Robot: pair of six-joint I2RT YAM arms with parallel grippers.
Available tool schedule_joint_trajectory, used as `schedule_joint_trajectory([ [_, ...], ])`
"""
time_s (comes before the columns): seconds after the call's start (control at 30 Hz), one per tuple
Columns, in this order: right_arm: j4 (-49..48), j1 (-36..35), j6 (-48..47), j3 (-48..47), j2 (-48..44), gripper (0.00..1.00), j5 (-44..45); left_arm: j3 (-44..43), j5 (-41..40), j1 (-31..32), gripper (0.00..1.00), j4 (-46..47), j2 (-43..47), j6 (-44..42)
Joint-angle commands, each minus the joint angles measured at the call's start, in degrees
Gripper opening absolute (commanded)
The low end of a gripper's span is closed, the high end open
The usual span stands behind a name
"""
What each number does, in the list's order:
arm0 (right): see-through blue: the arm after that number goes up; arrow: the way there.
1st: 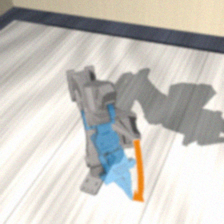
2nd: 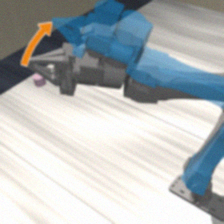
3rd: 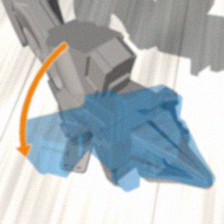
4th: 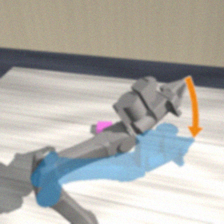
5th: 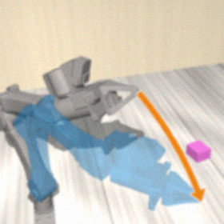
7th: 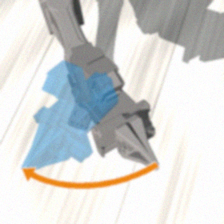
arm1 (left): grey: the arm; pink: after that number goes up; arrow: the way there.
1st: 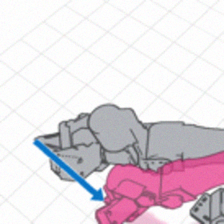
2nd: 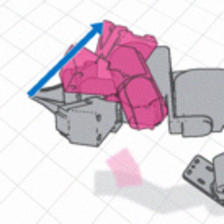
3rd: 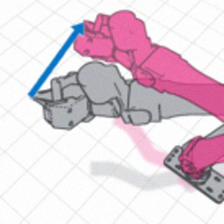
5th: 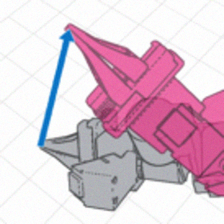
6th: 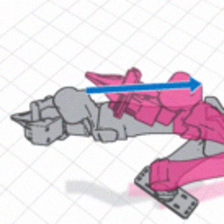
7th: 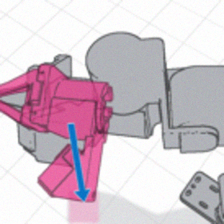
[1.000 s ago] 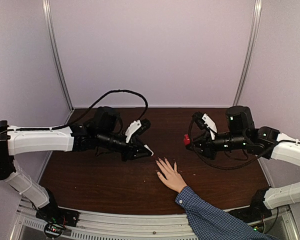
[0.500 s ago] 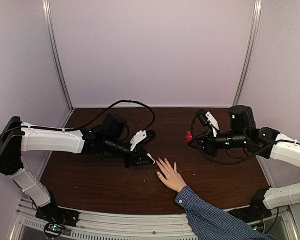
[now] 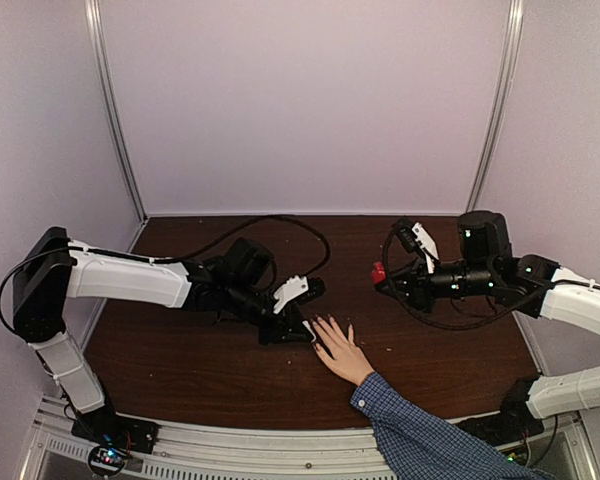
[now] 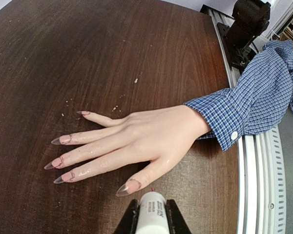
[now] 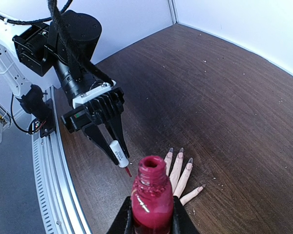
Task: Paint the nails
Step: Paint the nail with the hand.
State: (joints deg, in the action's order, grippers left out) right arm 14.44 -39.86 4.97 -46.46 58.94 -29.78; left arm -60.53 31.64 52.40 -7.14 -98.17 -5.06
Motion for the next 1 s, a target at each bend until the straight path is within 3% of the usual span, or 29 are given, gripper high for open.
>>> schedule_joint_trajectory([
  [0.0,-2.1,0.4,0.7,0.8,-0.4,0.00,-0.9,-2.3,-0.9,0.2,0.00,0.2,-0.9,-1.1],
  [0.97,-2.7,0.4,0.8,1.0,0.1,0.00,-1.6,-4.8,-3.1,0.2,0.00,-1.1,-4.8,-1.0],
])
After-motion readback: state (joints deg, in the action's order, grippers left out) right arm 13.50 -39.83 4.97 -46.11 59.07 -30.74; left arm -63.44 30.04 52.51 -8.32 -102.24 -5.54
